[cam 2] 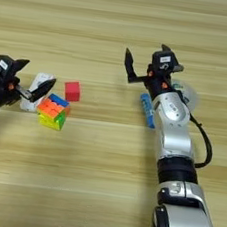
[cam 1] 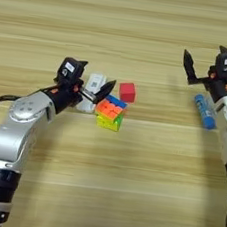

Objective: Move the objects on the table

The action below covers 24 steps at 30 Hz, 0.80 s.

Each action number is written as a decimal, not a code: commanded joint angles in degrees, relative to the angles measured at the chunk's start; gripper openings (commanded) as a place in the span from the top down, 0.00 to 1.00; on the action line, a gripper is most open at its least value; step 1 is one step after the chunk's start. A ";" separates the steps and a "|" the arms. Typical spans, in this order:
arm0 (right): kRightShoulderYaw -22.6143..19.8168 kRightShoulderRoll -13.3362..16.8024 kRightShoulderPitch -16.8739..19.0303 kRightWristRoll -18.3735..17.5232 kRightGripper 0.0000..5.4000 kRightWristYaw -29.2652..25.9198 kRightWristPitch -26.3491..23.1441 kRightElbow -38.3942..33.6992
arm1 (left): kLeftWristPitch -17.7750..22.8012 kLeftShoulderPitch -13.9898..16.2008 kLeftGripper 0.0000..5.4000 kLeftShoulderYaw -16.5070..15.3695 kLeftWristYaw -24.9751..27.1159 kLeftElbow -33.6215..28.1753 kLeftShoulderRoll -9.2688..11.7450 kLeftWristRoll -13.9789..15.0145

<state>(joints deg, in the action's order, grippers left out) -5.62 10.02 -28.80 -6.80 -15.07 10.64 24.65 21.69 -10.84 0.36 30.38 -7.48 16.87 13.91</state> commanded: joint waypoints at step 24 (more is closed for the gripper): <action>-0.34 -0.41 -1.22 -0.14 0.01 1.58 0.18 -0.04 | 2.36 4.72 0.00 9.82 2.91 -2.32 4.34 -3.45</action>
<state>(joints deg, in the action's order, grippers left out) -5.71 9.73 -28.85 -6.87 -13.99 10.64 24.66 23.49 -6.25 9.91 33.02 -9.38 20.50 11.29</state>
